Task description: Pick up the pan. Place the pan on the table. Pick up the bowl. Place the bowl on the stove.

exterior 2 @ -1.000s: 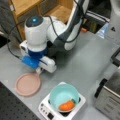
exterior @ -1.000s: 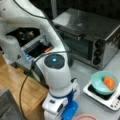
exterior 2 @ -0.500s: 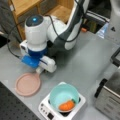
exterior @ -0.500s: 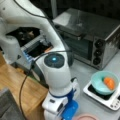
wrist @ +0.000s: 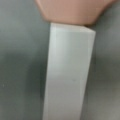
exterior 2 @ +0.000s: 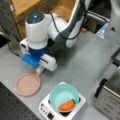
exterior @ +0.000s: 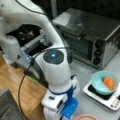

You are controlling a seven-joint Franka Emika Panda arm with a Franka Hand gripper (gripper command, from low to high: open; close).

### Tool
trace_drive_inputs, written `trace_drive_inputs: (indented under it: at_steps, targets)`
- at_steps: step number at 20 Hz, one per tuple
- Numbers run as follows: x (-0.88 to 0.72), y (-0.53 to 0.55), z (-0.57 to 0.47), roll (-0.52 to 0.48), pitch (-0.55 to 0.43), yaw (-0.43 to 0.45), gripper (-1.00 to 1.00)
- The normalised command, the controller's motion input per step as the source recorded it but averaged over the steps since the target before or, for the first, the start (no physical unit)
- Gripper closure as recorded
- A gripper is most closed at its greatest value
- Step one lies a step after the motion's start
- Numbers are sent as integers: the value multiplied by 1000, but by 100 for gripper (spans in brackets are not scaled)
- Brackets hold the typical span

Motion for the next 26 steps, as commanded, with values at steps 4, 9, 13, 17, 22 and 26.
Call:
trace_drive_inputs:
  at_steps: [4,9,13,17,22,26]
  targets:
    - [-107,146,170,-213,77,67,-100]
    - [144,226,241,-219,156,83,-100]
    - [364,306,357,-228,273,68,-100]
    - [498,248,435,-208,351,55,-100]
    - [494,167,502,-164,402,10,-100]
    - [335,172,474,-115,403,-67,-100]
